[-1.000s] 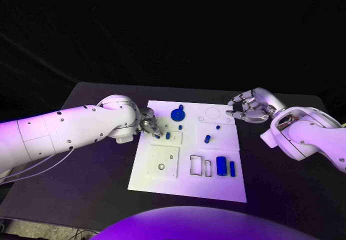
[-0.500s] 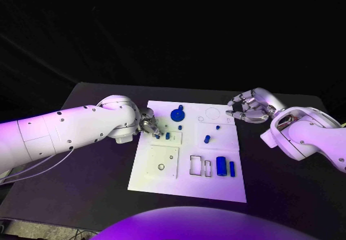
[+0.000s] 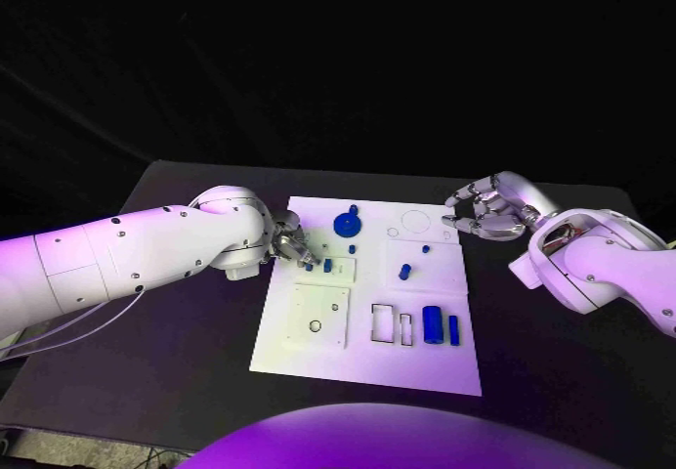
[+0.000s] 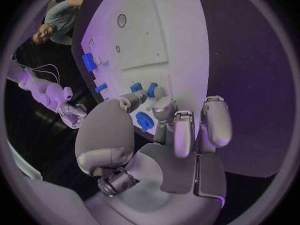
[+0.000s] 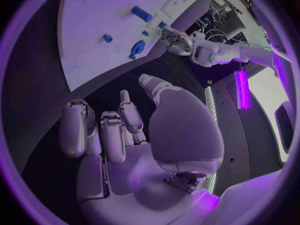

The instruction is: Assemble the parts on the task board

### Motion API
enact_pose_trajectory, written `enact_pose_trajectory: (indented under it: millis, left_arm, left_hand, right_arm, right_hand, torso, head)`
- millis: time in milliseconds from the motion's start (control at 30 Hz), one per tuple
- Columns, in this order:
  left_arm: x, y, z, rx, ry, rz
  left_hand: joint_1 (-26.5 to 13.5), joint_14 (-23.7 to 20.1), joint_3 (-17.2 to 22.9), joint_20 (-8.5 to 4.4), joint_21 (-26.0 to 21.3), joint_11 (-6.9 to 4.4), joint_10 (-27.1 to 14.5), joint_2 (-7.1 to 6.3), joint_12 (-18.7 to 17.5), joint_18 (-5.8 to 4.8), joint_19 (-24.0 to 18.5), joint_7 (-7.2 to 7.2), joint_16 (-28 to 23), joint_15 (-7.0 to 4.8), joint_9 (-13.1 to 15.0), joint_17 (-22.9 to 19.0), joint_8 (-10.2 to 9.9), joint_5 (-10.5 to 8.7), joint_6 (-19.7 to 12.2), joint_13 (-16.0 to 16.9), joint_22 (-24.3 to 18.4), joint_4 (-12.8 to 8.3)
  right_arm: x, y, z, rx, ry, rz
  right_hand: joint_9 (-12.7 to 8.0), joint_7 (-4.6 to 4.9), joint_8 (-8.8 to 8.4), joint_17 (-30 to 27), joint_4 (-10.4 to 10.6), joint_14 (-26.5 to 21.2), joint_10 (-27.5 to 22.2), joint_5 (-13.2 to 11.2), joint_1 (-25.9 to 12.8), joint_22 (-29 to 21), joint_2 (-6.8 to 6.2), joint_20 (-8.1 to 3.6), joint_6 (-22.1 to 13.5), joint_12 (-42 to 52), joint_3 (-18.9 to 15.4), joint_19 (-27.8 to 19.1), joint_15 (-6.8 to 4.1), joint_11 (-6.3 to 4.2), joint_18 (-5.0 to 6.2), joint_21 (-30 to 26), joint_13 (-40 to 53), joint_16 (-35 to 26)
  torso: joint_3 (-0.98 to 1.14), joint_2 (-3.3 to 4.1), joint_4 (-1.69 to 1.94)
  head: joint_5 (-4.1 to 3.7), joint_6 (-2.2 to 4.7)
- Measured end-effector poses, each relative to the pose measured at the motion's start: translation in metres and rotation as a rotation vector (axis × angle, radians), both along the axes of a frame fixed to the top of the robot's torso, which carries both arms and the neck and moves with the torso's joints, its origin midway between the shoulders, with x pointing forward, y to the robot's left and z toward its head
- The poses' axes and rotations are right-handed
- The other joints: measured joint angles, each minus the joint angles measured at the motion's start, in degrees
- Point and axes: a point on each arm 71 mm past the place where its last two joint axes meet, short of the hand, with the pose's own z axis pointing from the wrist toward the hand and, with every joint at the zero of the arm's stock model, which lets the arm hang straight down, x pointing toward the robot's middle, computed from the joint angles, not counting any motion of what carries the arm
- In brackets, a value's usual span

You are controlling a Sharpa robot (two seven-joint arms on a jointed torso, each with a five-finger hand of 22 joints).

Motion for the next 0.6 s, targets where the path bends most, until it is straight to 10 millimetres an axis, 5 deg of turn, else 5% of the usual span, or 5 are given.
enact_pose_trajectory:
  millis: [400, 467, 600]
  left_arm:
    - [-0.002, 0.004, 0.002, -0.017, -0.022, 0.023]
    - [-0.002, 0.006, 0.005, -0.039, -0.035, 0.036]
    - [0.0, 0.008, 0.011, -0.124, -0.066, 0.073]
  left_hand:
    - [0.1, 0.0, -2.2, 0.01, -1.4, -0.05, -1.0, -0.01, -0.9, 0.0, -0.1, 0.54, 0.0, 0.0, 0.0, 0.0, 0.2, 0.0, -0.8, -1.1, 0.0, 1.9]
    - [1.1, 0.0, -2.6, -0.02, -4.4, 0.23, -3.1, -0.16, -3.5, 0.0, -1.9, 0.91, 0.0, 0.0, 0.0, 0.0, 0.0, 0.0, -2.7, -3.3, 0.0, 2.4]
    - [3.3, 0.0, -2.0, 1.15, -16.2, 1.94, -13.1, -0.58, -15.2, 2.51, -9.1, 2.97, -5.3, 1.68, -0.3, 0.0, -0.8, 0.0, -8.2, -13.9, 0.0, 3.7]
  right_arm:
    - [0.0, 0.0, 0.0, 0.0, 0.001, -0.001]
    - [0.0, 0.0, -0.001, 0.0, 0.001, -0.002]
    - [0.0, -0.001, -0.001, -0.001, 0.001, -0.003]
  right_hand:
    - [0.0, 0.0, 0.0, 0.0, 0.0, 0.0, 0.0, 0.0, -0.2, 0.0, 0.23, 0.0, 0.0, 0.0, 0.0, 0.0, 0.0, 0.0, 0.0, -0.2, -0.1, 0.0]
    - [0.0, 0.0, 0.0, 0.0, 0.0, 0.0, 0.0, 0.0, -0.2, 0.0, 0.23, 0.0, 0.0, 0.0, 0.0, 0.0, 0.0, 0.0, 0.0, -0.2, -0.1, 0.0]
    - [0.0, 0.0, 0.0, 0.0, 0.0, 0.0, 0.0, 0.0, -0.2, 0.0, 0.22, 0.0, 0.0, 0.0, 0.0, 0.0, 0.0, 0.0, 0.0, -0.2, -0.1, 0.0]
  torso:
    - [-0.02, 0.03, -0.04]
    - [-0.01, 0.02, -0.04]
    - [0.02, -0.03, -0.04]
  head:
    - [-0.08, 0.09]
    - [-0.12, 0.13]
    - [-0.13, 0.19]
